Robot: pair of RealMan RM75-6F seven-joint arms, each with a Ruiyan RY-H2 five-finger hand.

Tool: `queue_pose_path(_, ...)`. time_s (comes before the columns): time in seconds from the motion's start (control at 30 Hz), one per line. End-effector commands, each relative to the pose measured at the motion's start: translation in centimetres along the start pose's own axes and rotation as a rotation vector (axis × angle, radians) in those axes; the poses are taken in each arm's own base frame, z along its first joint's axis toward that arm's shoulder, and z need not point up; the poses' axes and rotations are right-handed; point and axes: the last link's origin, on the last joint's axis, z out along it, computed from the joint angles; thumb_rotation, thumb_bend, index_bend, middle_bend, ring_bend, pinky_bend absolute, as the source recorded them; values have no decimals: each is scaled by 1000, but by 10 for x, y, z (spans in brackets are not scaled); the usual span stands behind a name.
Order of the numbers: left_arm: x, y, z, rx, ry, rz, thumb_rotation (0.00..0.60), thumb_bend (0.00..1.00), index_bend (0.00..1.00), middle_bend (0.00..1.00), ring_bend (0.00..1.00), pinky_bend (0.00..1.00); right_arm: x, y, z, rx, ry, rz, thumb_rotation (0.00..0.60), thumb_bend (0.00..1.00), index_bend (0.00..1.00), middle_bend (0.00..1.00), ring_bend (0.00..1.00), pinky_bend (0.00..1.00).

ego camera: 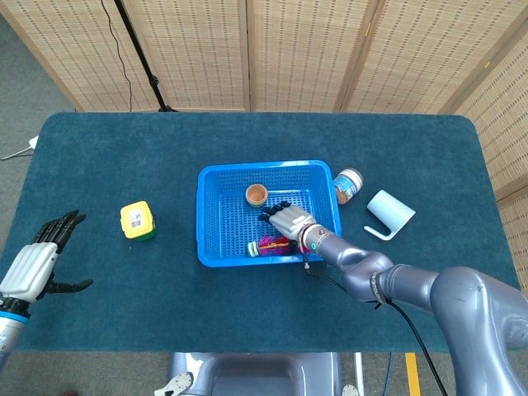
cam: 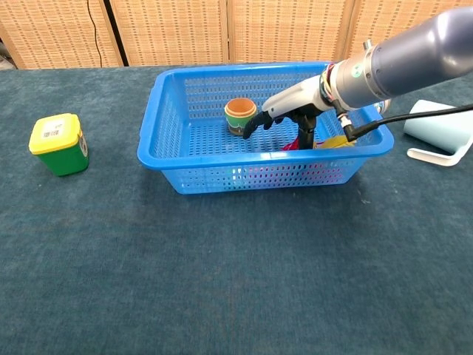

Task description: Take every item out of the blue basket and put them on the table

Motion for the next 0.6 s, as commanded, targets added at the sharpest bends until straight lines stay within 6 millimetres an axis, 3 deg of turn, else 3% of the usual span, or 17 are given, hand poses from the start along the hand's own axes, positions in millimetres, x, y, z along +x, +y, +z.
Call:
queue_pose_path(0.03,0,0,0,0,0,0,600,20,0,0,0,0,-8,1,4,-3,23,-12,600,0,272,240,200,331)
queue_pose_path(0.13,1,-1,0,2,3,-2,600,20,0,0,0,0,-13,2,8,-8,57,-2,600,16,434,414,383,529)
queue_pose_path(0.2,1,-1,0,4,4,-3,600,20,0,0,0,0,-17,2,9,-6,84,3,600,152,506,485,464,612)
queue_pose_path(0.23,1,-1,0,5,4,-2,600,20,0,0,0,0,-18,2,9,-2,99,6,600,274,534,511,494,644)
queue_pose_path(0.27,1,-1,0,5,3,-1,600,20,0,0,0,0,-19,2,9,3,114,9,600,481,570,543,528,684)
queue_pose_path(0.33,0,-1,0,4,1,-1,600,20,0,0,0,0,-19,2,8,12,142,9,600,733,615,583,571,739)
queue_pose_path(0.37,0,-1,0,4,0,-1,600,20,0,0,0,0,-19,2,7,20,166,9,600,789,628,596,588,764)
queue_pose_path(0.6,0,0,0,1,1,1,600,20,0,0,0,0,-11,7,-3,59,269,37,600,890,644,616,620,821)
